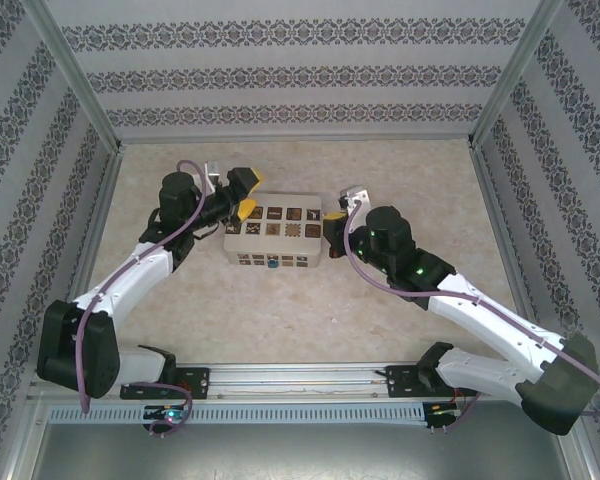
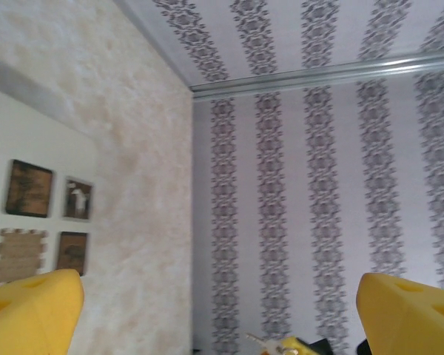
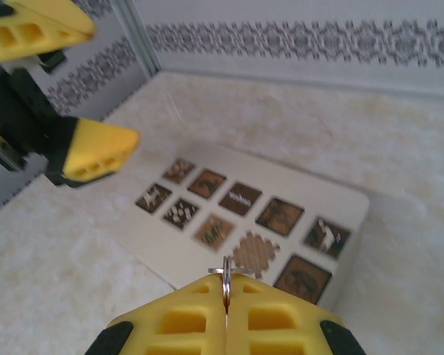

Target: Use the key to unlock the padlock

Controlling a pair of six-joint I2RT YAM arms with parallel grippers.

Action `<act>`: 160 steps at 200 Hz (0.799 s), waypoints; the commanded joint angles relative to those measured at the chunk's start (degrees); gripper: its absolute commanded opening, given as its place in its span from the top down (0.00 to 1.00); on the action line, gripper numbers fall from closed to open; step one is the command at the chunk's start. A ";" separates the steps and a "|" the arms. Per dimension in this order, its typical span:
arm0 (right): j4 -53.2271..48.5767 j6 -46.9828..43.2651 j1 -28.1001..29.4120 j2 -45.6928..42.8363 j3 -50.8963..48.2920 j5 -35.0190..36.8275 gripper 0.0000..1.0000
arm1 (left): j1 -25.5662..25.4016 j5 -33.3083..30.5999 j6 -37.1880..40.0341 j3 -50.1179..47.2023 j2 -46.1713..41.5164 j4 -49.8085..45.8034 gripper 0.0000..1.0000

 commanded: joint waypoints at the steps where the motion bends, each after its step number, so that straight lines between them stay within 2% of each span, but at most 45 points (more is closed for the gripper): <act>1: 9.26 -2.59 -0.18 0.86 0.05 -3.81 1.00 | -1.64 0.50 -12.12 1.61 1.88 11.47 0.03; 30: 14.89 -2.43 -0.18 3.03 -0.11 -6.13 1.00 | -3.49 -0.56 -21.81 0.78 5.64 22.11 0.02; 52: 18.36 -2.43 -0.19 5.55 0.94 -8.26 1.00 | -5.42 -1.07 -26.09 1.38 8.63 27.88 0.02; 110: 20.91 -2.93 -0.01 12.39 5.52 -10.39 1.00 | -7.58 -1.62 -29.26 2.36 11.68 31.86 0.06; 160: 21.14 -4.09 -0.04 17.44 9.23 -11.55 1.00 | -7.65 -1.33 -30.97 2.24 13.02 34.55 0.16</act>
